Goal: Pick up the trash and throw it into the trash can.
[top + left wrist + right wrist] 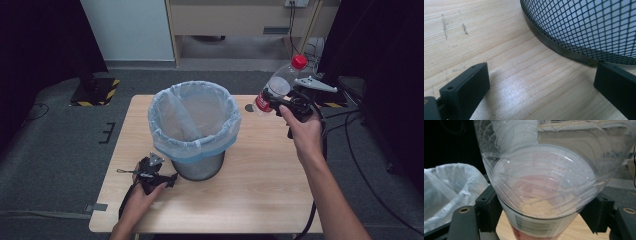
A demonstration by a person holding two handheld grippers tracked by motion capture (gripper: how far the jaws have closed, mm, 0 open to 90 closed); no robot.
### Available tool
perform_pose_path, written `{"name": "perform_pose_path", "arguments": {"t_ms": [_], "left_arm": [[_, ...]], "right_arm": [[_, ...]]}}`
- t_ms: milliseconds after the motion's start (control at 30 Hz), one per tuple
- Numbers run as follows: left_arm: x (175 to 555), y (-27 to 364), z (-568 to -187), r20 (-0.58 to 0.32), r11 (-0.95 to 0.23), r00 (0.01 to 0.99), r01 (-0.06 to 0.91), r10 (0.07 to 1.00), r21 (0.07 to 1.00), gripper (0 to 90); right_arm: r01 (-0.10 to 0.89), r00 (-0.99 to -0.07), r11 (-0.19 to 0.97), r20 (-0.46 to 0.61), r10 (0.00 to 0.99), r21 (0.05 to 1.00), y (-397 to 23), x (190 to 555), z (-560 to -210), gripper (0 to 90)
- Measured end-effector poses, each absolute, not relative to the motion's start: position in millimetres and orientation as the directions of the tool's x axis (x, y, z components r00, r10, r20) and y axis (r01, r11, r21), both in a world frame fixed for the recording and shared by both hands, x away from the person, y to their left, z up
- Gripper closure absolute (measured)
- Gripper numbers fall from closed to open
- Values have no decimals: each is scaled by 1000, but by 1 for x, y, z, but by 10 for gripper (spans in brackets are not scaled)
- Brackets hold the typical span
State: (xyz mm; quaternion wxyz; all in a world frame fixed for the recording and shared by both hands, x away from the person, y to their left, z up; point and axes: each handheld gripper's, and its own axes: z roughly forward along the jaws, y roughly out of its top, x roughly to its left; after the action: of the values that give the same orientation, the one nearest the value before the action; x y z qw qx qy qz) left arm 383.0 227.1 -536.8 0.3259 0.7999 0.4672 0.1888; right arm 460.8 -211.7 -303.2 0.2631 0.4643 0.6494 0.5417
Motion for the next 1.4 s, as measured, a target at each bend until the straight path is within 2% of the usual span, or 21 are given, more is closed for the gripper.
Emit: {"name": "perform_pose_path", "arguments": {"t_ms": [233, 1033, 1400], "left_arm": [[383, 227, -537, -2, -351, 492, 624, 870, 698, 0], [383, 227, -537, -2, -351, 492, 624, 870, 698, 0], [383, 227, -537, -2, -349, 490, 624, 872, 699, 0]], "right_arm": [[286, -450, -20, 153, 880, 958, -204, 455, -289, 269], [251, -476, -68, 185, 860, 966, -201, 444, -272, 270], [211, -523, -33, 142, 840, 977, -173, 437, -249, 270]]}}
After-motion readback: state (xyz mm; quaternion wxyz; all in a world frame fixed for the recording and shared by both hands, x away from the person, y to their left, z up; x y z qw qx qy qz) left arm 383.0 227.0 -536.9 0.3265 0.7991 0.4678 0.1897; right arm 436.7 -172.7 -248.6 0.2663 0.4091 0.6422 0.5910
